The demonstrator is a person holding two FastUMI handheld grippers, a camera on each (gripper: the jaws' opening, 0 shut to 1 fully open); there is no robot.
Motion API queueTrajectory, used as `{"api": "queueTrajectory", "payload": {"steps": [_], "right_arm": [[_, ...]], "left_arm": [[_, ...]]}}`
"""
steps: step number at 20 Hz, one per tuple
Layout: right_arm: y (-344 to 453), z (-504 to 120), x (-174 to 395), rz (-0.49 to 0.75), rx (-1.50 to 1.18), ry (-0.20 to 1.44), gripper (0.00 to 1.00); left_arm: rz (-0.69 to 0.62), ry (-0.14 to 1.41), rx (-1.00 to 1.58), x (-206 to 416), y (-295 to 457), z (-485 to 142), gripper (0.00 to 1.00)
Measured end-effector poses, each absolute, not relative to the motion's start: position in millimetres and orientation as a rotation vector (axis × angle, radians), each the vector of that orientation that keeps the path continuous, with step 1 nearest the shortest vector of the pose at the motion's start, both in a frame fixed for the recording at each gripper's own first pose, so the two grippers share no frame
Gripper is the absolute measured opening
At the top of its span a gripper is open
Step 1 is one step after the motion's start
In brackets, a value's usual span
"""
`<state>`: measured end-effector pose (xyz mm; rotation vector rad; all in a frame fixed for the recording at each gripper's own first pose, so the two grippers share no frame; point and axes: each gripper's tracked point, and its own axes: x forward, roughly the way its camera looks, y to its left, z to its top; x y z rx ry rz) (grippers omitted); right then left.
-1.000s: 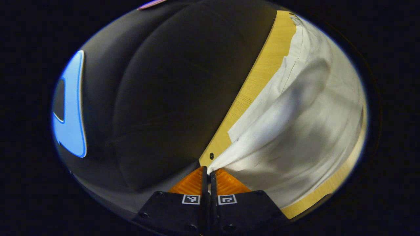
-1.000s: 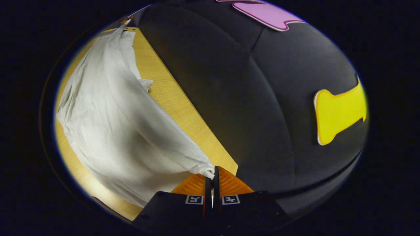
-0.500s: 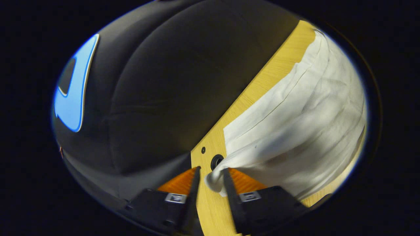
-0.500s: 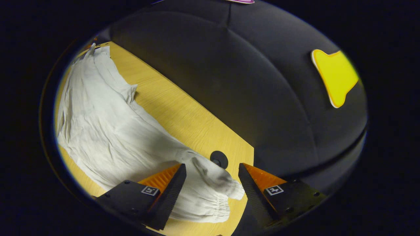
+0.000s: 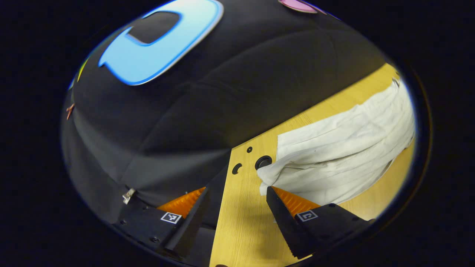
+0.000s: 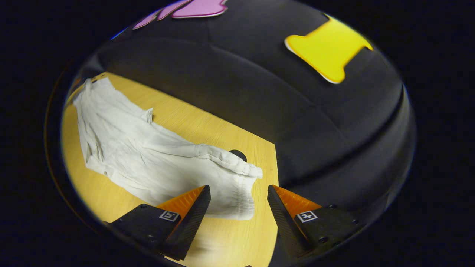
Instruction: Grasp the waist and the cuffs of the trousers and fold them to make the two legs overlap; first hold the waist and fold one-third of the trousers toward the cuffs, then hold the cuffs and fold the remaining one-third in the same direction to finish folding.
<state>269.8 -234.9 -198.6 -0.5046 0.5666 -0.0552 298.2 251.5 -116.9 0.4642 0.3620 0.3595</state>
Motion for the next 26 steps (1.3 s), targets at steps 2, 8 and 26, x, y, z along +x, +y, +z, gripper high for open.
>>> {"api": "queueTrajectory", "payload": {"steps": [2, 8, 26], "right_arm": [[-236.9, -200.9, 257.6, -0.076, -0.355, 0.581, 0.98], [-250.6, -216.3, 250.8, -0.181, 0.045, 0.573, 0.98], [-274.0, -260.0, 279.3, -0.494, 0.615, 0.480, 0.98]], "left_arm": [[0.378, 0.350, 0.416, 265.6, 259.6, -106.9, 0.96], [0.325, 0.284, 0.238, 174.6, 242.8, -90.7, 0.96], [0.384, 0.351, 0.036, 63.5, 231.8, -122.3, 0.97]]}}
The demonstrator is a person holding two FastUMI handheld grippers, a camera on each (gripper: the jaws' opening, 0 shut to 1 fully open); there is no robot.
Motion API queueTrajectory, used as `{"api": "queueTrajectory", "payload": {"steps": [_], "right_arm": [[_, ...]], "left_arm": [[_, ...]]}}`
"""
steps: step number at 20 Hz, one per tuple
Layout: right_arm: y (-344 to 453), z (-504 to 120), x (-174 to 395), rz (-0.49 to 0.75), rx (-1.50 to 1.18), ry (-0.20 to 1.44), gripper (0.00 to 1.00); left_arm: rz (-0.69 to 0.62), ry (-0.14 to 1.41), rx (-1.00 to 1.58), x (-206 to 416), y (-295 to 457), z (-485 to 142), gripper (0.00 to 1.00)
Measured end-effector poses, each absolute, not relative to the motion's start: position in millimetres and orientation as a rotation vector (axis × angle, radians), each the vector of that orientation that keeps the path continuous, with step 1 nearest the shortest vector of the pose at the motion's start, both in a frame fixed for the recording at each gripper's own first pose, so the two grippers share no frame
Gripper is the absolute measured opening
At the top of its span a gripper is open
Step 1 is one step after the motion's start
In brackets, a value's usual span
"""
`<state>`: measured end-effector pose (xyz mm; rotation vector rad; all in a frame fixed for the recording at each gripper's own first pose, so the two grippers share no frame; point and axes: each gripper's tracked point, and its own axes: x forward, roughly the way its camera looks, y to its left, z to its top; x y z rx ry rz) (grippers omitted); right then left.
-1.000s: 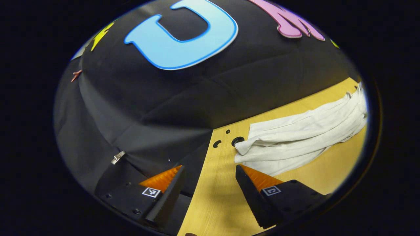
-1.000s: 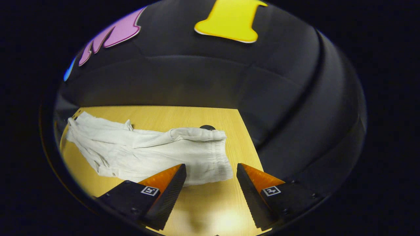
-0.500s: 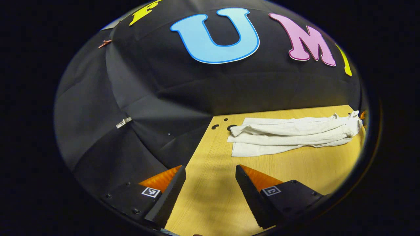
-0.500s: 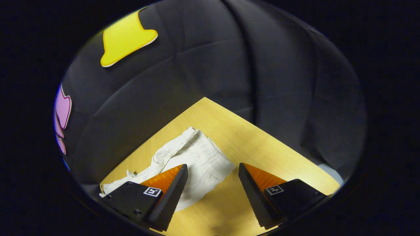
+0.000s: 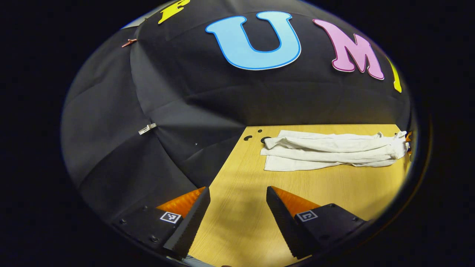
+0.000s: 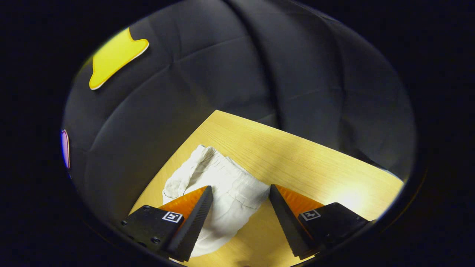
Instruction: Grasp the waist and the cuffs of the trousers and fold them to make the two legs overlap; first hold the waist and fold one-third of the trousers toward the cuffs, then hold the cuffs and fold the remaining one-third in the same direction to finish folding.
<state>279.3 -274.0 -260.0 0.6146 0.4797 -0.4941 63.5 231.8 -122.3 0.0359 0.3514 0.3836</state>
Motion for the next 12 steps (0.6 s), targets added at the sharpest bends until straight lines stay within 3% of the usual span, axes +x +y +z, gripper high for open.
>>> {"api": "queueTrajectory", "payload": {"steps": [3, 5, 6, 7, 8, 9, 10, 12], "right_arm": [[-275.1, -261.2, 278.0, -0.521, 0.603, 0.484, 0.96], [-281.5, -270.4, 277.5, -0.558, 0.574, 0.497, 0.86], [-282.1, -270.1, 275.1, -0.566, 0.569, 0.498, 0.68], [-283.5, -271.1, 275.4, -0.577, 0.565, 0.500, 0.69], [-283.6, -272.4, 274.2, -0.582, 0.565, 0.509, 0.56], [-282.5, -272.6, 271.9, -0.584, 0.563, 0.514, 0.55], [-282.9, -274.0, 272.5, -0.587, 0.556, 0.515, 0.36], [-278.6, -271.9, 271.2, -0.575, 0.557, 0.515, 0.28]], "left_arm": [[0.375, 0.347, 0.006, 66.4, 222.1, -124.8, 0.97], [0.370, 0.350, -0.020, 69.0, 214.9, -129.4, 0.97], [0.368, 0.355, -0.032, 69.4, 211.8, -131.2, 0.97], [0.368, 0.359, -0.041, 70.1, 209.9, -133.9, 0.97], [0.368, 0.360, -0.045, 70.3, 208.5, -134.3, 0.97], [0.367, 0.361, -0.047, 71.8, 207.0, -135.2, 0.97], [0.367, 0.362, -0.047, 72.7, 206.8, -135.0, 0.97], [0.350, 0.365, -0.052, 73.4, 203.1, -136.0, 0.97]]}}
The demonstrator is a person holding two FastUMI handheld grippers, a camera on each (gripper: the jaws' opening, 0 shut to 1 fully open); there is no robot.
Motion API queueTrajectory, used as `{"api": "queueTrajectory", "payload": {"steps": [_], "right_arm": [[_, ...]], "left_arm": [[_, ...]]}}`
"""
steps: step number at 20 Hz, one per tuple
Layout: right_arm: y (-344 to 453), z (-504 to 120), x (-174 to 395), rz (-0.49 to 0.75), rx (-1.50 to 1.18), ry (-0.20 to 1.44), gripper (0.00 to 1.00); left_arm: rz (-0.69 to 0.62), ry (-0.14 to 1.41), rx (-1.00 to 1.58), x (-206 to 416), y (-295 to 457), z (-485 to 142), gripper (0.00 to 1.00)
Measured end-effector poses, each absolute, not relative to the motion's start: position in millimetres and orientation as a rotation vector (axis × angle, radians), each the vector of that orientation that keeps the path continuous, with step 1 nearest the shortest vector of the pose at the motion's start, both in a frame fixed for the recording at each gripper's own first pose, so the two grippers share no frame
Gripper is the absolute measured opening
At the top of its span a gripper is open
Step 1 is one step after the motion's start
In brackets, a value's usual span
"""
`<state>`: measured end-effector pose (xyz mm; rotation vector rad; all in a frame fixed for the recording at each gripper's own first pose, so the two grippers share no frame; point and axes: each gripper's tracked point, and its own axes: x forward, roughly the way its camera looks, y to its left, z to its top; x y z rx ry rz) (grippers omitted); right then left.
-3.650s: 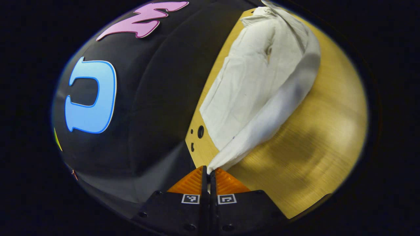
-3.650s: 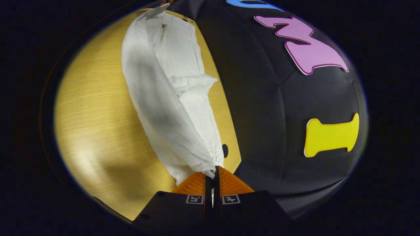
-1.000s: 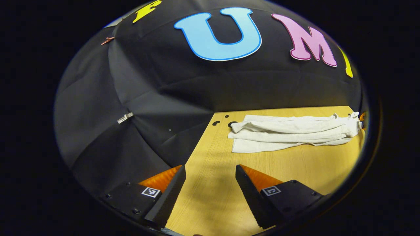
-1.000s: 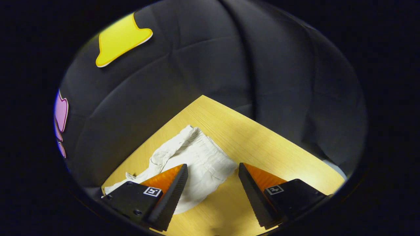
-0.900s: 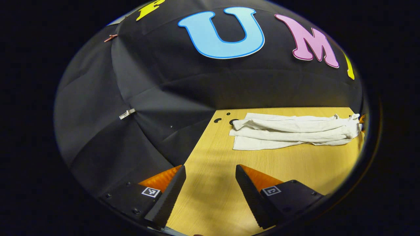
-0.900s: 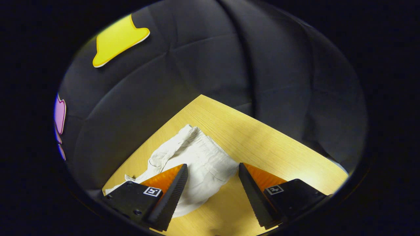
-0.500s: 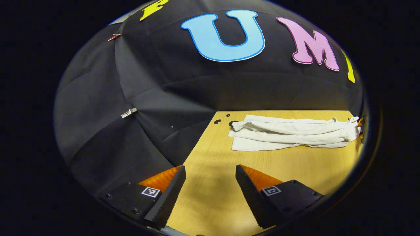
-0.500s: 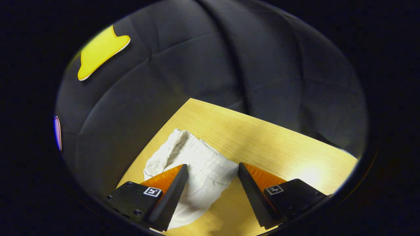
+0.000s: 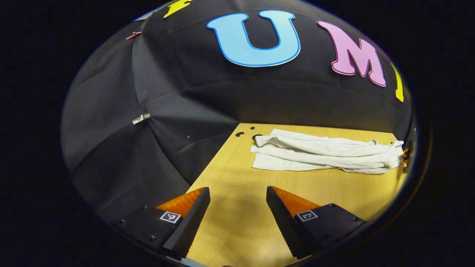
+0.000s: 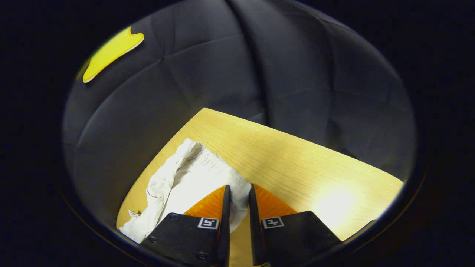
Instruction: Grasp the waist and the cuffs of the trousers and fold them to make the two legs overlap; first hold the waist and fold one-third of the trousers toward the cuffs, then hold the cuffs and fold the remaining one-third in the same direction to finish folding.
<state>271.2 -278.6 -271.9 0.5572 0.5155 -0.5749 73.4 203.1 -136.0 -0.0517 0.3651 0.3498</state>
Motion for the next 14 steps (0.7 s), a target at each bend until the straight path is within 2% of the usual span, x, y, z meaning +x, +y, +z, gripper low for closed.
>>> {"api": "queueTrajectory", "payload": {"steps": [1, 3, 9, 14], "right_arm": [[-277.9, -275.4, 275.5, -0.572, 0.553, 0.509, 0.18], [-276.3, -274.8, 274.2, -0.558, 0.531, 0.503, 0.12], [-267.7, -238.2, 271.9, -0.521, 0.470, 0.422, 0.08], [-234.4, -189.3, 279.1, -0.425, 0.339, 0.358, 0.07]], "left_arm": [[0.340, 0.363, -0.054, 74.3, 200.0, -135.8, 0.97], [0.333, 0.366, -0.050, 74.5, 197.6, -136.8, 0.97], [0.328, 0.372, -0.053, 76.5, 195.1, -137.8, 0.97], [0.315, 0.371, -0.088, 74.6, 191.0, -141.2, 0.97]]}}
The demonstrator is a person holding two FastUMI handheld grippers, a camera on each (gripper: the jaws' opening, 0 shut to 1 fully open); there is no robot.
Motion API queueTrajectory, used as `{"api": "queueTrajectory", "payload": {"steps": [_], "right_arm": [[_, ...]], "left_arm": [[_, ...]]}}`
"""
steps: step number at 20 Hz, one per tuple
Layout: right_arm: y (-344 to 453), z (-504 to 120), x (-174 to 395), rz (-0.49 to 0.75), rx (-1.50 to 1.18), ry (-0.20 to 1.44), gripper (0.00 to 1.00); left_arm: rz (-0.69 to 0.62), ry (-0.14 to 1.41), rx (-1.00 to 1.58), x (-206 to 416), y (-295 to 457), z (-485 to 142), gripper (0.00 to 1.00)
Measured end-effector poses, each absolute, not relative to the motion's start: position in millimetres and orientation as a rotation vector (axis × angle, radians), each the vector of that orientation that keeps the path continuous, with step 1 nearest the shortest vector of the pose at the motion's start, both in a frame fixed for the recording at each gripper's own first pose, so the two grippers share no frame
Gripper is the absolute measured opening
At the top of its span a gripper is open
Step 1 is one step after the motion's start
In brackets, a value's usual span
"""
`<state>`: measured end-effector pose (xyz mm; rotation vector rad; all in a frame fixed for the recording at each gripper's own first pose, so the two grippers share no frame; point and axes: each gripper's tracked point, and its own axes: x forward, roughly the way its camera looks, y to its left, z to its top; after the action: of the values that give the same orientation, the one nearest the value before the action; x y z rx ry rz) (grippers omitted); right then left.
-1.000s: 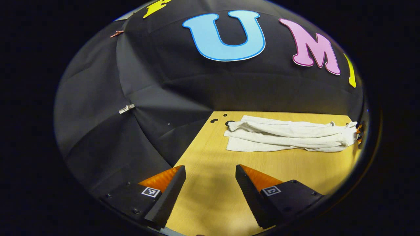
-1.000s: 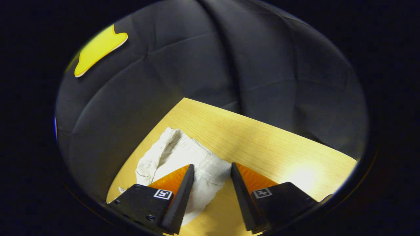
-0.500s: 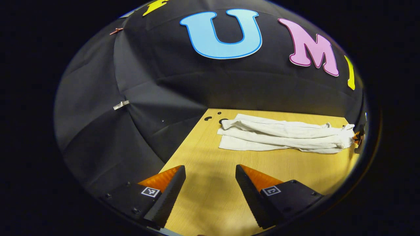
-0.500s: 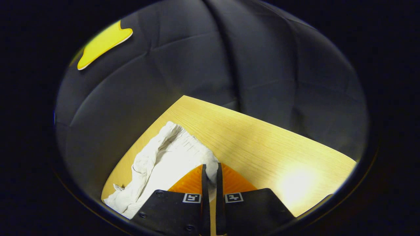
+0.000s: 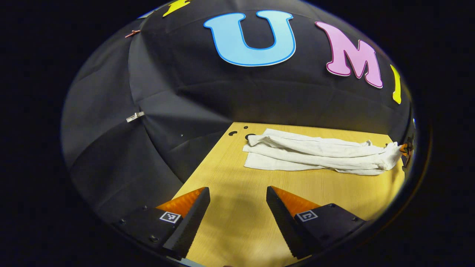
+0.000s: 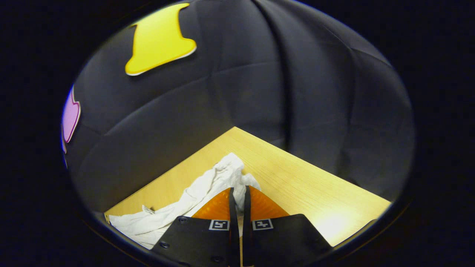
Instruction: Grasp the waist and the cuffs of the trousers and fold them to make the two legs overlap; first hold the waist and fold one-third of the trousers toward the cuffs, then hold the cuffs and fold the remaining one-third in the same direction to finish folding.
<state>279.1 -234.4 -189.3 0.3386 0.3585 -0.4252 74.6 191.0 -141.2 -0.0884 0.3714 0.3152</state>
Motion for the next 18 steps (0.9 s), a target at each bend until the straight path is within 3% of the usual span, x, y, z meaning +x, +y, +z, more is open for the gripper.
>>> {"api": "queueTrajectory", "payload": {"steps": [8, 18], "right_arm": [[-116.8, -101.4, 303.8, -0.208, 0.215, 0.256, 0.07], [32.5, -97.6, 293.6, 0.023, 0.276, 0.255, 0.07]], "left_arm": [[0.312, 0.387, -0.139, 68.7, 210.0, -154.9, 0.97], [0.309, 0.391, -0.234, 67.2, 241.1, -173.9, 0.97]]}}
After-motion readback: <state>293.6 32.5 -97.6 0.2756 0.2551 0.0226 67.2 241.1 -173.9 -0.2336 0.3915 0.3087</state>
